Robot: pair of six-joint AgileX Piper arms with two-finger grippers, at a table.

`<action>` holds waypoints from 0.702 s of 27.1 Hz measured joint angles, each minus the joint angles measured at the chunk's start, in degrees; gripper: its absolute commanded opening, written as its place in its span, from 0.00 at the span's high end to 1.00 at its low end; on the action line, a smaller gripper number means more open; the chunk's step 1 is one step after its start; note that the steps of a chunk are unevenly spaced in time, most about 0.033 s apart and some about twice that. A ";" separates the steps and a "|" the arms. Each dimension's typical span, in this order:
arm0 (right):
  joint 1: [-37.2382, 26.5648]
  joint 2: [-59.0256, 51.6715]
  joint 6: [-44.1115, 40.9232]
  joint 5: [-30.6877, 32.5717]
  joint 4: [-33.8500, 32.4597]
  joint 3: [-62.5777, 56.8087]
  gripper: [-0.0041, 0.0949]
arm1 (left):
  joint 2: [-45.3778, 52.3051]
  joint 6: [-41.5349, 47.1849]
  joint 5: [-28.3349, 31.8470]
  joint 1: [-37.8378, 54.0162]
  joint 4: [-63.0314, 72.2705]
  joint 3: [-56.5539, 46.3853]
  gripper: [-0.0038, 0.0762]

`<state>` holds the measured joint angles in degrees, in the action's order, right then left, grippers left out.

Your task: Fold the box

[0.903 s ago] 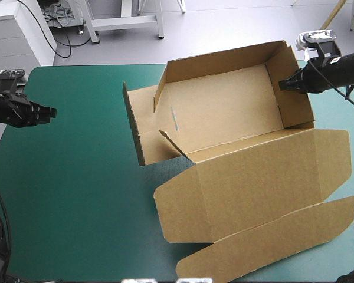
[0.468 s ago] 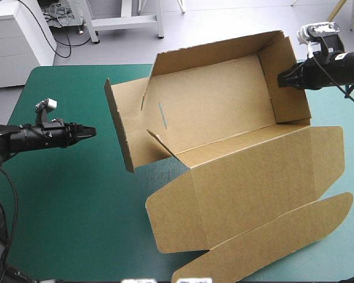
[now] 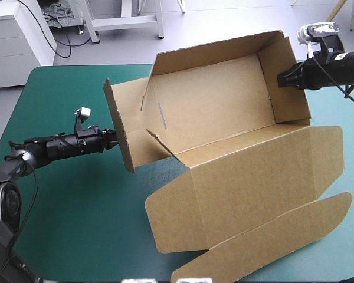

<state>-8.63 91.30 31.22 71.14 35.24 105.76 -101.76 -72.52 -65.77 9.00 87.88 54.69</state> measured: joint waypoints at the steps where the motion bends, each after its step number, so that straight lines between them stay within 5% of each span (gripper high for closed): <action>1: 0.00 0.00 0.00 0.00 0.06 0.00 0.98 | -0.06 -0.76 -0.25 -1.14 1.68 0.00 0.77; 3: 0.00 0.00 0.00 0.00 0.06 0.00 0.98 | -0.06 -1.36 -0.52 -2.93 3.60 0.00 0.60; 7: 0.00 0.00 0.00 0.00 -0.38 0.00 0.98 | -0.11 -1.92 -0.64 -5.62 4.33 0.10 0.07; 19: 0.00 0.00 -0.78 -0.57 -6.27 0.00 0.98 | 2.86 -2.63 -0.75 -6.18 4.51 0.16 0.04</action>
<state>-8.63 91.30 30.44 70.57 28.97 105.76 -98.91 -75.15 -66.51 2.82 92.38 54.84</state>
